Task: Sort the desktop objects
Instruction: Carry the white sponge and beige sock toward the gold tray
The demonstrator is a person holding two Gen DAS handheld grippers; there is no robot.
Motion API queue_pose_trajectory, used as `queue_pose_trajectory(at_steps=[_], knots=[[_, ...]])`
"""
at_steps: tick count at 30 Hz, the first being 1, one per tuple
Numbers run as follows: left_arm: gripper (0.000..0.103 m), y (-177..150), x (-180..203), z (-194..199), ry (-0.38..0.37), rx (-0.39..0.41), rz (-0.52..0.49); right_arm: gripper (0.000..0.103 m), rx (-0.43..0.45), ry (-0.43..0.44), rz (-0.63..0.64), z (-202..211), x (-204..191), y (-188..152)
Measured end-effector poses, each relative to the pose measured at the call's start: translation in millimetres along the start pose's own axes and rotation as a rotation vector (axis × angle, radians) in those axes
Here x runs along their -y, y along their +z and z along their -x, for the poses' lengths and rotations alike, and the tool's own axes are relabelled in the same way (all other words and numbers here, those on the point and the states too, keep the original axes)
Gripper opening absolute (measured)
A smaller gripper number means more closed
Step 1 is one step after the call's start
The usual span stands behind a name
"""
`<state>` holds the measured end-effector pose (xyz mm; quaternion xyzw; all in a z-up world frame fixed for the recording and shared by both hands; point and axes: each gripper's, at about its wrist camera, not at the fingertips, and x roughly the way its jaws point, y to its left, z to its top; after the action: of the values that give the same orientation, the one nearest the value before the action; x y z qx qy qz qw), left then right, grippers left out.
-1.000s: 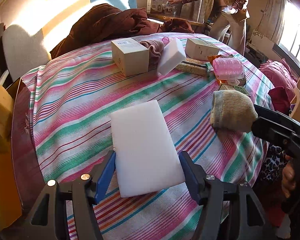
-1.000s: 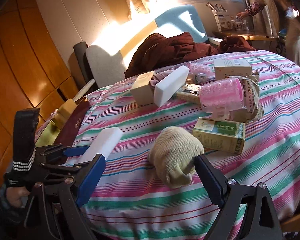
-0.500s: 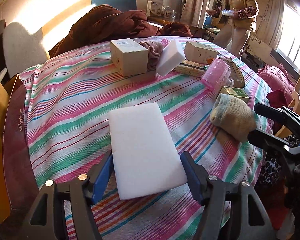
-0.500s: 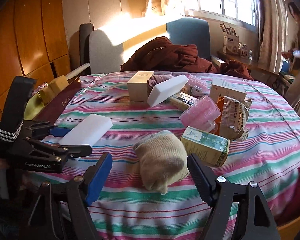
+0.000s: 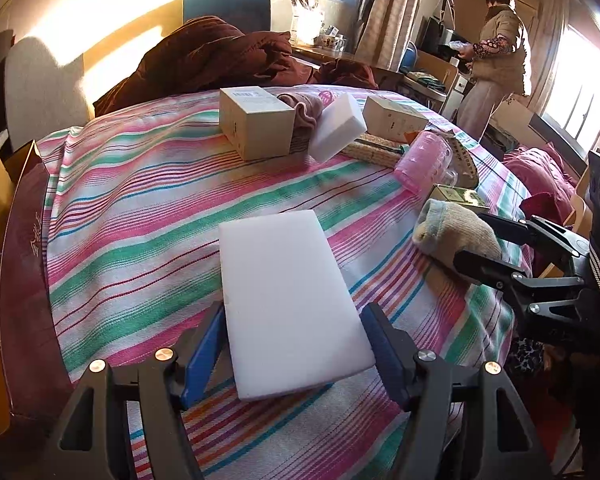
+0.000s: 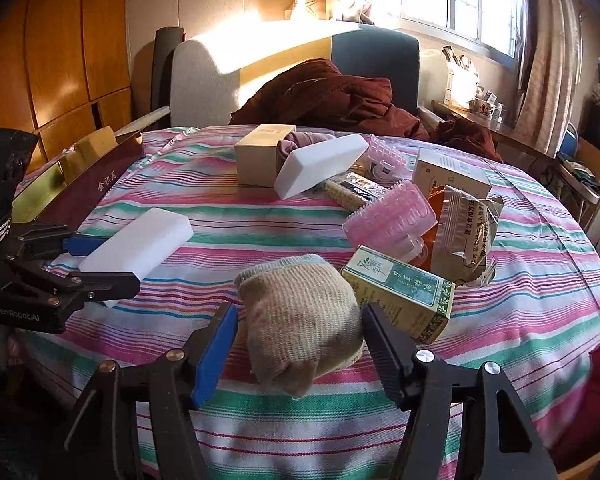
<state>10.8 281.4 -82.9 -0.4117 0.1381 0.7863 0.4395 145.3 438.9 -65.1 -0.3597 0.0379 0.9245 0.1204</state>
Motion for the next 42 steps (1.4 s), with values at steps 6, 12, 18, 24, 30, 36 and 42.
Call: queue_pose_trajectory(at_steps=[6, 12, 18, 24, 30, 36, 42], knots=[[0.070, -1, 4, -3, 0.036, 0.003, -0.019, 0.064, -0.022, 0.008, -0.009, -11, 2, -1], [0.066, -2, 1, 0, 0.044, 0.019, 0.008, 0.060, -0.012, 0.005, -0.026, -8, -1, -4], [0.065, -5, -5, 10, 0.017, 0.045, 0.054, 0.060, 0.013, 0.016, -0.032, 2, -10, 1], [0.065, -5, -5, 36, 0.023, 0.096, 0.066, 0.060, 0.050, 0.052, -0.014, 8, -32, 14], [0.065, -10, -23, 78, 0.066, 0.160, 0.099, 0.060, 0.093, 0.162, 0.007, 7, -69, 40], [0.065, -26, -74, 116, 0.175, 0.205, 0.217, 0.060, 0.133, 0.316, 0.071, 2, -130, 70], [0.065, -44, -127, 143, 0.289, 0.230, 0.314, 0.060, 0.168, 0.413, 0.152, -1, -190, 96]])
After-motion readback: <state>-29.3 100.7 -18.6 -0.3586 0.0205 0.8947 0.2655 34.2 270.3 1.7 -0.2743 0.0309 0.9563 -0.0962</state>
